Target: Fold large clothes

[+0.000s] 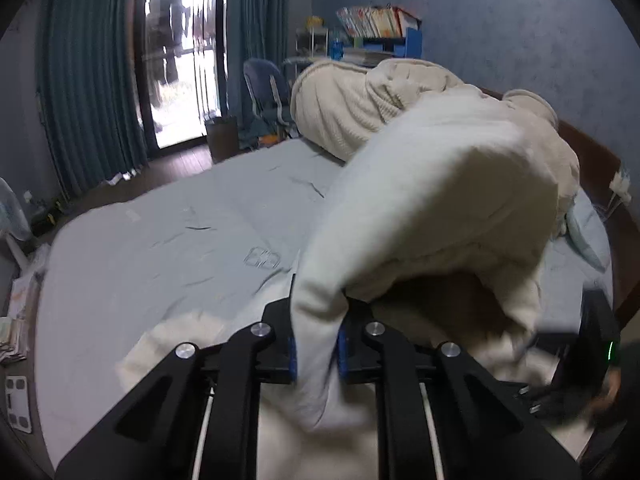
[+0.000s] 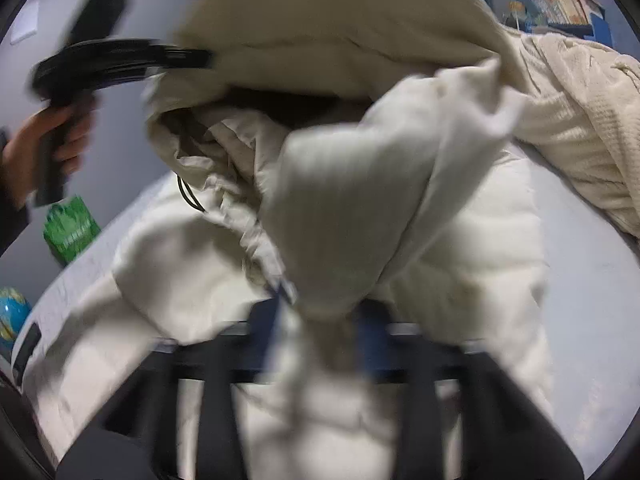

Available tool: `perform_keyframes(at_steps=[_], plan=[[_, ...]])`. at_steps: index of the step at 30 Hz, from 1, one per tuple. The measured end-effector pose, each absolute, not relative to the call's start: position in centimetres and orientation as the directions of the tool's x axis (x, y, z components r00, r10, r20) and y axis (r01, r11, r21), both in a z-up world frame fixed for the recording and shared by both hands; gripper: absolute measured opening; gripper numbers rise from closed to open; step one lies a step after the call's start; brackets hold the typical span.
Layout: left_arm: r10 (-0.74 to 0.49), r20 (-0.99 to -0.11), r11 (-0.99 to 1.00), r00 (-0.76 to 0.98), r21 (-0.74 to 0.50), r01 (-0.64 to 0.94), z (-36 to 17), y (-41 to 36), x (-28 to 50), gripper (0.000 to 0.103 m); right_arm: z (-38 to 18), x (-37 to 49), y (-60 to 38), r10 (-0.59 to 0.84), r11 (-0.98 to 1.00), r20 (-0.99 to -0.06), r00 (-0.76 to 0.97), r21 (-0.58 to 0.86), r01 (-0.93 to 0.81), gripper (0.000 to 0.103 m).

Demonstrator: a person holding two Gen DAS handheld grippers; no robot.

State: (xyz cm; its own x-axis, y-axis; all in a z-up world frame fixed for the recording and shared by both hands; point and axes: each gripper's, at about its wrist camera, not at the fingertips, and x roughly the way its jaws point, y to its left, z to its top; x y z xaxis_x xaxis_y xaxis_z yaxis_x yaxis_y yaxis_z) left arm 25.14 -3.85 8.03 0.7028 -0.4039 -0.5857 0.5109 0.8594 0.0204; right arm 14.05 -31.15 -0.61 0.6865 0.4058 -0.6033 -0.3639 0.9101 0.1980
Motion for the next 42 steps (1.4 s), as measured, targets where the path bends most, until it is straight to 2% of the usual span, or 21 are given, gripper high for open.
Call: perform_keyframes(at_steps=[4, 10, 13, 14, 17, 19, 21, 22, 23, 28, 32, 34, 38, 42], plan=[[-0.365, -0.614, 0.879, 0.7, 0.021, 0.476, 4.3, -0.9, 20.3, 0.011, 1.5, 10.9, -32.6, 0.439, 0.891, -0.599, 0.67, 0.192, -0.411, 0.082], [-0.315, -0.692, 0.918, 0.649, -0.048, 0.394, -2.1, 2.4, 17.5, 0.011, 8.1, 8.2, -33.0, 0.518, 0.855, -0.476, 0.711, 0.325, -0.405, 0.082], [-0.307, -0.707, 0.93, 0.637, -0.08, 0.359, -3.1, 3.3, 17.8, 0.011, 9.6, 9.5, -29.9, 0.548, 0.834, -0.462, 0.697, 0.36, -0.417, 0.081], [-0.304, -0.709, 0.932, 0.637, -0.084, 0.352, -3.1, 3.4, 18.0, 0.011, 9.4, 10.1, -29.0, 0.565, 0.823, -0.463, 0.683, 0.368, -0.432, 0.081], [-0.279, -0.738, 0.941, 0.614, -0.082, 0.33, -3.3, 4.5, 17.4, 0.011, 7.0, 12.5, -24.8, 0.543, 0.838, -0.567, 0.62, 0.315, -0.445, 0.063], [-0.275, -0.767, 0.943, 0.579, -0.1, 0.316, -3.1, 5.3, 16.6, 0.012, 5.0, 13.0, -23.5, 0.522, 0.848, -0.614, 0.592, 0.3, -0.437, 0.062], [-0.251, -0.779, 0.95, 0.574, -0.087, 0.299, -2.8, 6.7, 15.4, 0.029, 3.3, 12.7, -22.9, 0.524, 0.846, -0.632, 0.571, 0.305, -0.438, 0.062], [-0.233, -0.786, 0.957, 0.573, -0.081, 0.278, -2.5, 7.6, 14.7, 0.05, 2.9, 12.3, -22.8, 0.516, 0.849, -0.639, 0.571, 0.292, -0.44, 0.063], [-0.237, -0.779, 0.959, 0.58, -0.092, 0.269, -2.1, 8.1, 13.9, 0.06, 2.4, 12.0, -22.5, 0.503, 0.853, -0.65, 0.57, 0.266, -0.449, 0.063], [-0.375, -0.702, 0.924, 0.606, -0.231, 0.305, 2.1, 7.9, 10.9, 0.06, 1.2, 11.3, -22.2, 0.506, 0.847, -0.665, 0.549, 0.264, -0.461, 0.063], [-0.491, -0.629, 0.863, 0.603, -0.258, 0.435, 4.1, 2.9, 10.4, 0.06, -1.1, 10.4, -21.7, 0.477, 0.855, -0.713, 0.514, 0.241, -0.46, 0.054], [-0.55, -0.63, 0.818, 0.548, -0.273, 0.507, 3.1, 0.1, 10.6, 0.06, -1.6, 10.4, -21.8, 0.441, 0.871, -0.738, 0.511, 0.213, -0.444, 0.051], [-0.466, -0.717, 0.848, 0.519, -0.196, 0.491, -1.3, -2.7, 12.3, 0.06, -2.7, 10.9, -23.0, 0.381, 0.9, -0.755, 0.534, 0.172, -0.4, 0.05], [-0.399, -0.768, 0.892, 0.501, -0.198, 0.406, -5.7, -1.6, 14.7, 0.06, -4.2, 11.9, -22.4, 0.355, 0.905, -0.774, 0.525, 0.142, -0.401, 0.051]])
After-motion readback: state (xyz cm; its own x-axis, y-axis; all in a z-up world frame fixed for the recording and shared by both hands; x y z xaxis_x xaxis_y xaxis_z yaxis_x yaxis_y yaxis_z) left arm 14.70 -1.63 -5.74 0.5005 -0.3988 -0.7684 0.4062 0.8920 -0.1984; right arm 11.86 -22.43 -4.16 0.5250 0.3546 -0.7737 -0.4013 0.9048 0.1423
